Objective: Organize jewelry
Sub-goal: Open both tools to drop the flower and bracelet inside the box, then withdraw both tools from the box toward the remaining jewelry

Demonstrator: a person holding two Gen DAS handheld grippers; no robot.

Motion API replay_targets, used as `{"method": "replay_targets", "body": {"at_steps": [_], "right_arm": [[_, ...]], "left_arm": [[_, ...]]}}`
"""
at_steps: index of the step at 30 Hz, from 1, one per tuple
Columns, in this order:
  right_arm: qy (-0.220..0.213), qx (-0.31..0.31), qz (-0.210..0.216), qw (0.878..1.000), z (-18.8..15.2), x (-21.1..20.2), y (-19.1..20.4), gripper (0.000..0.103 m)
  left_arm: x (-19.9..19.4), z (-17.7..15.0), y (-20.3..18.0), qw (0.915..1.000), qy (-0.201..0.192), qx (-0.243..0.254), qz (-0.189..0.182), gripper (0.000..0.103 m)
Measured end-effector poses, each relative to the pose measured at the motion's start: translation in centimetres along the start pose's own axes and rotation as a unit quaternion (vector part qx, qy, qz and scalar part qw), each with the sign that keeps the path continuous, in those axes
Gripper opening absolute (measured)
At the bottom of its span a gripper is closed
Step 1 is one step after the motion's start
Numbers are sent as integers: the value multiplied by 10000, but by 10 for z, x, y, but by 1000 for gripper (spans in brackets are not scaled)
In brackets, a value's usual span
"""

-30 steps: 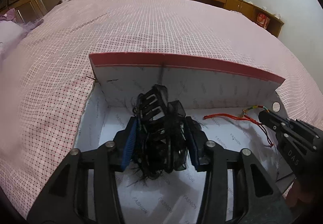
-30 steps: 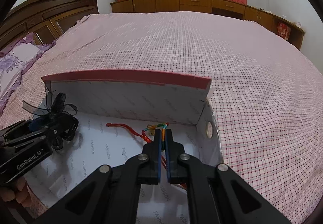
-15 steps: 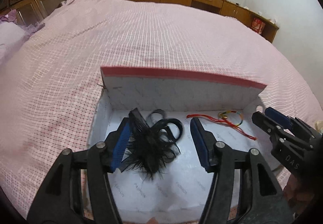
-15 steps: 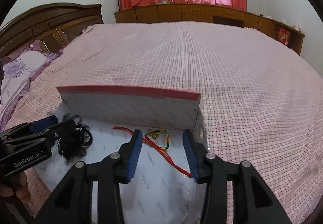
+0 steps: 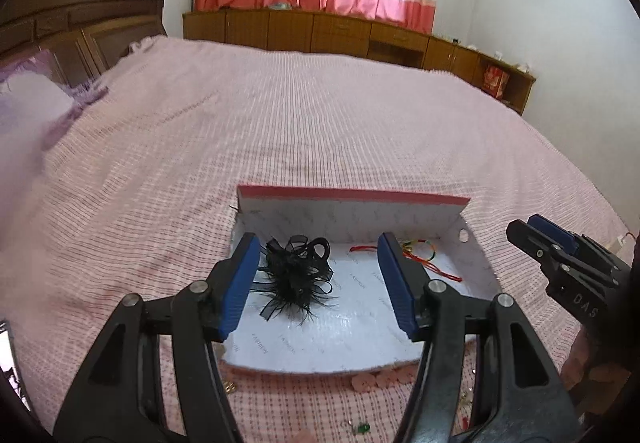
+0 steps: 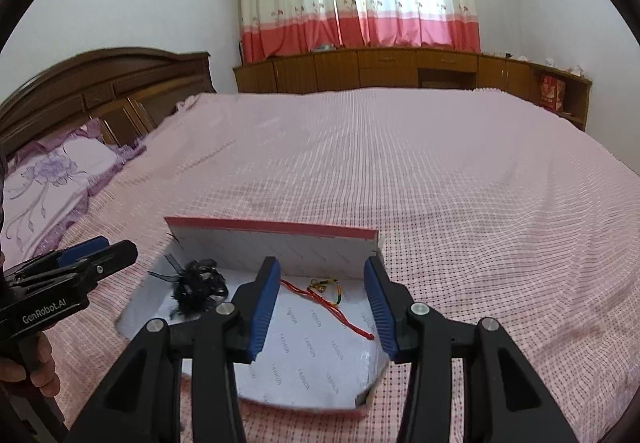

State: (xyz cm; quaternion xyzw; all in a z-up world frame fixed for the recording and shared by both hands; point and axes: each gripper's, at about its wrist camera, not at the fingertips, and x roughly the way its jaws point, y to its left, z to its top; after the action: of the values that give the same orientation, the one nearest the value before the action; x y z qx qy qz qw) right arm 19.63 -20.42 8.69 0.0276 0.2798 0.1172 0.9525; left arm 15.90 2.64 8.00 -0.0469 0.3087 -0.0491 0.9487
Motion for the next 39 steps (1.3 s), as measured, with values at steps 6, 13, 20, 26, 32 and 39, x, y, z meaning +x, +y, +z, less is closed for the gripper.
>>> {"method": "replay_targets", "body": {"at_steps": [6, 13, 20, 26, 32, 39], "right_arm": [[-143, 72, 49, 9999, -6, -32, 2, 48], [-238, 74, 114, 9996, -21, -62, 6, 48], [-214, 37, 164, 9996, -42, -81, 11, 48], [-69, -43, 147, 9999, -64, -85, 12, 48], [107, -147, 100, 9998, -85, -86, 9, 48], [429, -83, -13, 9990, -110, -75, -1, 48]], "left_arm": [[-28, -5, 3, 9999, -153, -28, -19, 54], [-54, -24, 9, 9998, -180, -50, -26, 55], [-73, -47, 22, 9998, -126, -107, 58, 55], [-75, -66, 27, 9998, 37, -202, 37, 55], [-65, -83, 23, 9991, 280, -295, -77, 55], [-49, -100, 11, 9976, 574, -330, -218, 55]]}}
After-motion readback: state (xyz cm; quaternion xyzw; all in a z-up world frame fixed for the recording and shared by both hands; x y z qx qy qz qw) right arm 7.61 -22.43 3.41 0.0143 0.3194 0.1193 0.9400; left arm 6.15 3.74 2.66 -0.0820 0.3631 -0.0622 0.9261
